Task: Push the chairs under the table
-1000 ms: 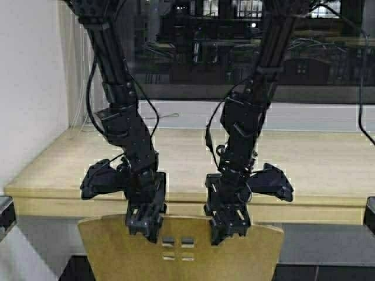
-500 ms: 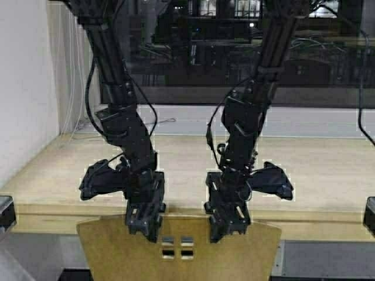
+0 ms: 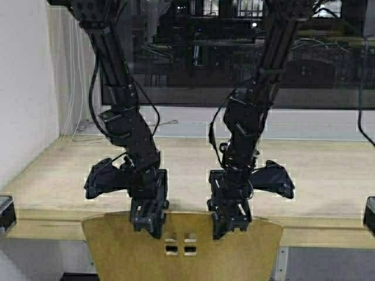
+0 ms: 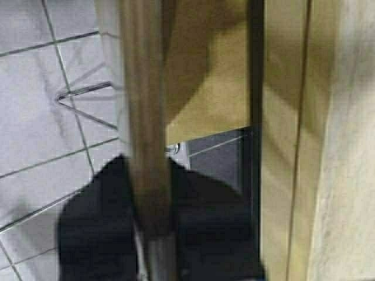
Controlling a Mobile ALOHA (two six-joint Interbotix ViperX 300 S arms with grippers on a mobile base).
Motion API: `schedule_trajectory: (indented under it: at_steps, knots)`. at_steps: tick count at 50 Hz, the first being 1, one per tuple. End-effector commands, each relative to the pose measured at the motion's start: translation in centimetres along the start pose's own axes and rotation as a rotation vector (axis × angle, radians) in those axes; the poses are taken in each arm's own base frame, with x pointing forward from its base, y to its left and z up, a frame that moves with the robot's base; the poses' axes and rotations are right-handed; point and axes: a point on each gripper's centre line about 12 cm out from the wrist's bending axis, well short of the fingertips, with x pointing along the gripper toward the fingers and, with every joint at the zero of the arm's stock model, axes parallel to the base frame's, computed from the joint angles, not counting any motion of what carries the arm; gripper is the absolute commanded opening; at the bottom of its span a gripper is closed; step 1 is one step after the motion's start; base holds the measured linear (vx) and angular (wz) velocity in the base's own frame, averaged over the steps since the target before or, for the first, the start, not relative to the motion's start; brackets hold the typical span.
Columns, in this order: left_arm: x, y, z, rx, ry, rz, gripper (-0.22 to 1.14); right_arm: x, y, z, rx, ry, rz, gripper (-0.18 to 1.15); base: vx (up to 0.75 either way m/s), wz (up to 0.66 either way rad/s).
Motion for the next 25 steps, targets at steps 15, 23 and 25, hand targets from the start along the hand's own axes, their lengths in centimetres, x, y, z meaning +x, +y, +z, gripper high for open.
schedule_trajectory:
  at_steps: [15,23,25]
  knots:
    - [-0.1,0.0,0.3,0.058,-0.022,-0.019,0.57,-0.2,1.6,-0.8,-0.166,0.004,0.051,0.48,0.01,0.0]
    - [-1.0,-0.3,0.5,0.105,-0.022,-0.041,1.0,-1.5,2.5,-1.0,-0.21,0.008,0.081,0.86,0.0,0.0]
    - [-1.4,-0.3,0.5,0.124,-0.018,-0.045,1.03,-2.1,2.6,-0.9,-0.216,0.004,0.086,0.88,-0.02,0.0]
